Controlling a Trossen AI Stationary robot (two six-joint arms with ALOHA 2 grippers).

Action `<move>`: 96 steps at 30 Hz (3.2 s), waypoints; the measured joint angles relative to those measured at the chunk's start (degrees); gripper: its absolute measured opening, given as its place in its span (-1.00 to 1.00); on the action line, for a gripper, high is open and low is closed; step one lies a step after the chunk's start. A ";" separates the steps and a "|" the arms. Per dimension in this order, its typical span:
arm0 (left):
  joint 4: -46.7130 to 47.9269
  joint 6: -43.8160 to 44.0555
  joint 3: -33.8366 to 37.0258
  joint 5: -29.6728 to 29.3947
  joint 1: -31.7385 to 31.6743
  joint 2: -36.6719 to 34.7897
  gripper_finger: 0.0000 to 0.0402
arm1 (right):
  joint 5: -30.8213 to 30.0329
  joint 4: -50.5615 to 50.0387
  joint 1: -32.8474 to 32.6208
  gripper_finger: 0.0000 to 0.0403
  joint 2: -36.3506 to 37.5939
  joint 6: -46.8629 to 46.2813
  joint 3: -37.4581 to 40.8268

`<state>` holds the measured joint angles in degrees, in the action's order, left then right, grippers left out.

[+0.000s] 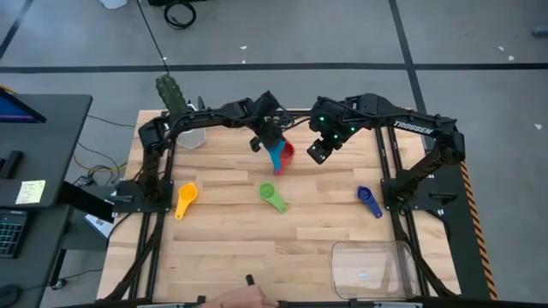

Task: Nest measuring cups in basket
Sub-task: Stack the light blue measuring cup on top of the red measuring cup, then stack the yellow measuring cup on top of the light blue measuring cup

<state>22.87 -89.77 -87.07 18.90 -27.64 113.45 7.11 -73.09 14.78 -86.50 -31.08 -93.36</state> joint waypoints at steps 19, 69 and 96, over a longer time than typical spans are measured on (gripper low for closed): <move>-3.37 -1.58 0.07 1.83 0.87 3.14 -0.95 | -0.07 -1.82 1.17 -0.45 0.00 2.74 0.00; -2.14 5.55 0.07 -13.24 3.89 4.31 -0.86 | 0.16 -5.24 1.19 -0.45 0.00 4.29 0.00; 4.14 24.54 0.07 -25.13 5.90 -8.48 -0.54 | 1.85 -7.65 1.23 -0.45 1.06 15.84 0.02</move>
<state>27.01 -65.23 -87.00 -6.23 -21.73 104.96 8.96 -80.74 16.01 -85.44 -15.24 -93.34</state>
